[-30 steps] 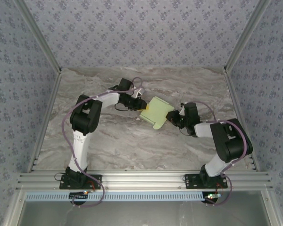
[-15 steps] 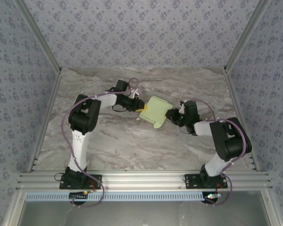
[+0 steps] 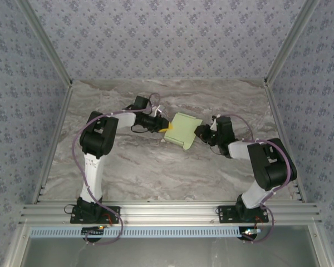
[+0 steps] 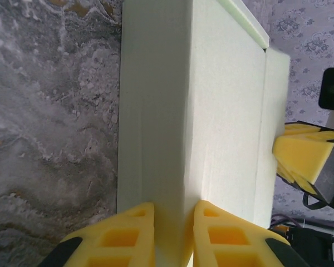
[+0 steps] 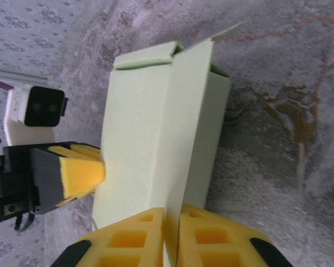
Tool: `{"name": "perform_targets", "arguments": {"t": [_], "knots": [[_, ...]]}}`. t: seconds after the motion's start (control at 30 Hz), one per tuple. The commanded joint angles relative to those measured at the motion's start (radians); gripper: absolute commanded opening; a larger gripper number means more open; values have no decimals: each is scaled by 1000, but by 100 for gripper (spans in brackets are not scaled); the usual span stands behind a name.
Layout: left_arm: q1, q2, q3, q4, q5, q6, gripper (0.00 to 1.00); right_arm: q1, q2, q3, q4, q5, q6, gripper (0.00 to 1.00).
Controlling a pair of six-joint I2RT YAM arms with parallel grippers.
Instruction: Fold the paper box
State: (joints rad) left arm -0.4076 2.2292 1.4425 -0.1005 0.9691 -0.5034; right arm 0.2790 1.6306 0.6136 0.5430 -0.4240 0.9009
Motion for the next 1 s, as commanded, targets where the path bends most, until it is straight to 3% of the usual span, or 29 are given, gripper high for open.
{"name": "perform_targets", "arguments": {"t": [0.0,0.3,0.97], "knots": [[-27,33,-30,-27,33,-11,17,48,1,41,54,-53,24,10],[-28,40,-28,-18,43,-15,17,63,-69,37,53,-29,39,4],[-46,36,-2,-35,51,-11,18,103,-104,54,-64,59,40,4]]}}
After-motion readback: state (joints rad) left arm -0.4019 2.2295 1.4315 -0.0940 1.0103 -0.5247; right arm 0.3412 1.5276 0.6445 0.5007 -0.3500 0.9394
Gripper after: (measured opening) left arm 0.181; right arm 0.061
